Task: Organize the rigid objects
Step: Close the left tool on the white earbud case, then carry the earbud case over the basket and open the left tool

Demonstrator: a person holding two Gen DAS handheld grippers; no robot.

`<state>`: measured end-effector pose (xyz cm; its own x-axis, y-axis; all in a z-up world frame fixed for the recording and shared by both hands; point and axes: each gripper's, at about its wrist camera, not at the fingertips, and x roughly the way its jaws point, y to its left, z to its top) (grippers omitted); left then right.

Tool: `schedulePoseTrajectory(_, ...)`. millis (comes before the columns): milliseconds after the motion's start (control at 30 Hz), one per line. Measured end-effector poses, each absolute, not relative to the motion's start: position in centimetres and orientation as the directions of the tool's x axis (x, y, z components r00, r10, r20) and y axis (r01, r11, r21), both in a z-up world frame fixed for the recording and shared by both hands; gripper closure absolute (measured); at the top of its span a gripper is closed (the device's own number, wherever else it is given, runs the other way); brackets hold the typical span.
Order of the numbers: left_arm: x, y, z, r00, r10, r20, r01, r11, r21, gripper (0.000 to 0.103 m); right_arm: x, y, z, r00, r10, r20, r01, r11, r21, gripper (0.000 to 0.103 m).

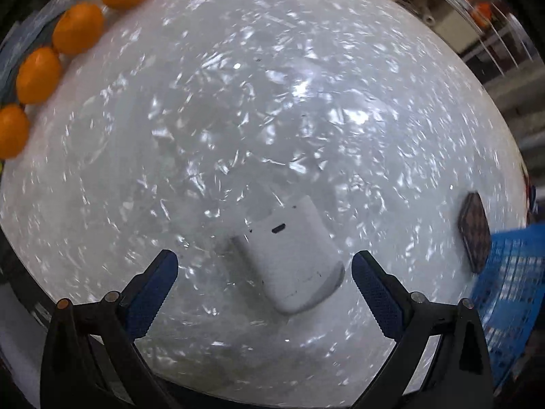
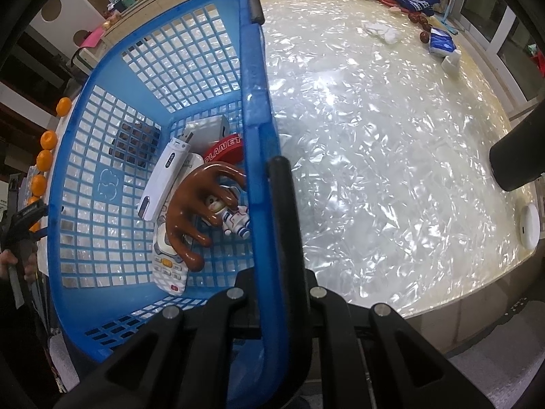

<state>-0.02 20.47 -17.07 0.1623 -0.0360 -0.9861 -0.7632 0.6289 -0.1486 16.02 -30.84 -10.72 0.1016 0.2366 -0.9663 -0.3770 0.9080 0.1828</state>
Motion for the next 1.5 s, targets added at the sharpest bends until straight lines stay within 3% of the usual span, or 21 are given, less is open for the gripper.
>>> schedulePoseTrajectory(167,0.1,20.2,-18.2,0.133,-0.015,-0.991,-0.784,0.61,-0.114,0.003,16.1,-31.0,-10.7,0.1,0.247,-0.964,-0.379,0.905,0.192,0.095)
schedulePoseTrajectory(333,0.7,18.8,-18.3,0.09,0.03,-0.995,-0.781,0.622,-0.052,0.03,16.2,-31.0,-10.7,0.1,0.252,-0.963,-0.377,0.905,0.198,0.094)
schedulePoseTrajectory(433,1.1,17.9,-18.2,0.079,0.04,-0.996,-0.757,0.652,-0.034,0.041,16.2,-31.0,-10.8,0.1,0.251,-0.963,-0.377,0.905,0.197,0.094)
schedulePoseTrajectory(667,1.0,16.8,-17.8,0.141,0.006,-0.99,-0.728,0.679,-0.099,0.041,16.2,-30.8,-10.8,0.101,0.249,-0.963,-0.373,0.907,0.196,0.094)
schedulePoseTrajectory(933,2.2,14.1,-14.1,0.227,0.068,-0.972,-0.641,0.761,-0.097,0.041,16.2,-30.8,-10.9,0.099,0.234,-0.967,-0.365,0.913,0.183,0.095)
schedulePoseTrajectory(1500,7.4,3.5,-4.0,0.449,-0.057,-0.892,-0.224,0.959,-0.175,0.041,15.7,-30.6,-10.6,0.102,0.213,-0.972,-0.356,0.92,0.164,0.095)
